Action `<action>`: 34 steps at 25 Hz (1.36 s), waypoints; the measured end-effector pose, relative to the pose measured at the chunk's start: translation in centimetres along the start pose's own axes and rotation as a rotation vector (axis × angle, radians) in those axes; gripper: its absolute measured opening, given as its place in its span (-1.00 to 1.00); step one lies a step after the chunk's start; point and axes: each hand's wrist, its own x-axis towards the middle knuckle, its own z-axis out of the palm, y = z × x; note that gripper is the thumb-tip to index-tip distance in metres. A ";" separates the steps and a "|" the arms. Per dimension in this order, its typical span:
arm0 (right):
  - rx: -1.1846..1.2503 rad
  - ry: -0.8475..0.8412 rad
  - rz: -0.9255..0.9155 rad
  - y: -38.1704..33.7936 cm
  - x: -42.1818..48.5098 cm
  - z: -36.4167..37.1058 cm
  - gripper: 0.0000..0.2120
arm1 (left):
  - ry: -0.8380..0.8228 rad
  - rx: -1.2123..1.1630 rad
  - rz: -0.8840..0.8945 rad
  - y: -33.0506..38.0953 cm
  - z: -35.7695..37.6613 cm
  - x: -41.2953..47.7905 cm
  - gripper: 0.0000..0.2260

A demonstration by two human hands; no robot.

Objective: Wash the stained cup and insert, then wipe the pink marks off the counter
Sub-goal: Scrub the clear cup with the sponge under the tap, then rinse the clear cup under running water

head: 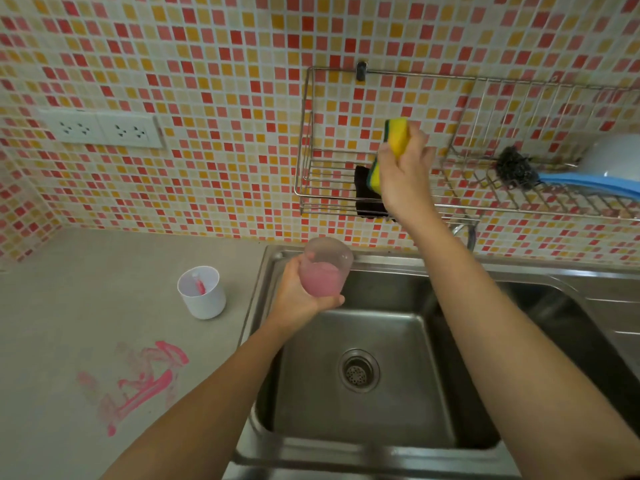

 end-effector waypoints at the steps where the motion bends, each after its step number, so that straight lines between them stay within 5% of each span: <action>1: -0.058 -0.093 0.040 -0.7 2.1 1.3 -0.51 | 0.007 -0.009 0.004 0.4 -0.6 0.0 -0.22; 7: -0.771 -0.528 0.154 2.1 8.5 9.6 -0.32 | 0.050 -0.054 0.023 1.2 -3.6 -0.2 -0.23; 11: -0.932 -0.604 0.188 2.2 8.4 10.7 -0.30 | 0.066 -0.057 0.033 1.5 -4.3 -0.1 -0.28; 14: -0.827 -0.432 0.040 0.4 8.2 8.6 -0.32 | 0.051 -0.016 0.054 1.1 -3.3 -0.2 -0.27; 19: -0.435 0.253 -0.357 4.7 2.9 1.2 -0.57 | -0.011 0.318 0.057 -1.3 1.4 0.7 -0.11; 23: -0.427 0.443 -0.158 15.6 -4.5 -4.4 -0.70 | -0.104 0.647 0.027 -4.4 6.5 0.9 -0.22; 29: -0.666 -0.002 0.277 31.2 -12.9 -8.5 -0.40 | -0.288 1.174 0.064 -6.7 11.2 1.4 -0.29; 34: -0.839 -0.340 0.350 37.6 -15.4 -9.3 -0.35 | -0.361 1.458 0.232 -4.6 13.7 2.7 -0.20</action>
